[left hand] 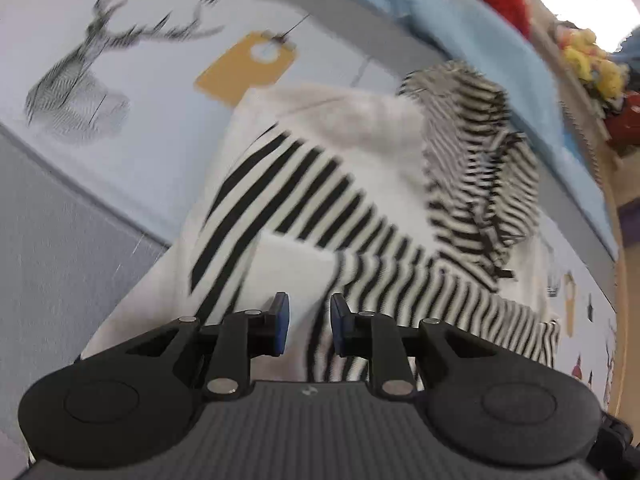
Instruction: Fold small clothes
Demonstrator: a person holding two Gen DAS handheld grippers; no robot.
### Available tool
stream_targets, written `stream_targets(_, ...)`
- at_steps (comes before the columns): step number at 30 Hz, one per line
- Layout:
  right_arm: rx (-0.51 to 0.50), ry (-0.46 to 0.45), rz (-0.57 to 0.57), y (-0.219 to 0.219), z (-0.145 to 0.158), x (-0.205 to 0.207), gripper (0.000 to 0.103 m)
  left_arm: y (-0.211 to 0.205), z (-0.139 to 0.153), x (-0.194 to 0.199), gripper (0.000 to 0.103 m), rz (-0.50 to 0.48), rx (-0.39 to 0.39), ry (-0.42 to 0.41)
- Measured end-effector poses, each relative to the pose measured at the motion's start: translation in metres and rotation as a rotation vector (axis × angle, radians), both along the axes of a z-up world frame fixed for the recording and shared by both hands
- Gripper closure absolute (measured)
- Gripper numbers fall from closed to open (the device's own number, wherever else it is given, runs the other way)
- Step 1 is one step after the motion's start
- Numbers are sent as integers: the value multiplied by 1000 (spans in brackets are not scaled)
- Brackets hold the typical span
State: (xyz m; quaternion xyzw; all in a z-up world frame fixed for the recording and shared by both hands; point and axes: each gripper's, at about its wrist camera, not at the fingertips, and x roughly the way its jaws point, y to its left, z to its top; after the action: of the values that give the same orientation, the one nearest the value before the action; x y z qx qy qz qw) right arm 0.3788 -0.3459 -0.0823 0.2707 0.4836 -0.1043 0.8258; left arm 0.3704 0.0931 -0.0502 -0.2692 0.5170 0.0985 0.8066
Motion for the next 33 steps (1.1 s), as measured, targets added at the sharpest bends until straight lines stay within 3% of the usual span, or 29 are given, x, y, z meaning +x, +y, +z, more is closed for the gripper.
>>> stream_targets(8,-38,-119,81,16,30,-7,83,-49,37,-1,80,-232,131,-216)
stream_targets(12,-53,-187,132,16,47,-9,83,-59,50,21,80,-248,106,-268)
stream_targets(15,-64,-235,159,14,59,-10,97,-62,63,64,80,-250,83,-306)
stream_targets(20,-86,-289,187,14,73,-12,97,-73,74,159,80,-287,124,-343)
stream_targets(25,-44,-268,185,12,71,-8,97,-79,55,259,80,-298,180,-342)
stream_targets(29,-20,-236,159,8,64,-4,96,-74,24,327,68,-265,227,-311)
stream_targets(33,-14,-212,129,2,58,-2,96,-69,-6,371,40,-226,254,-281)
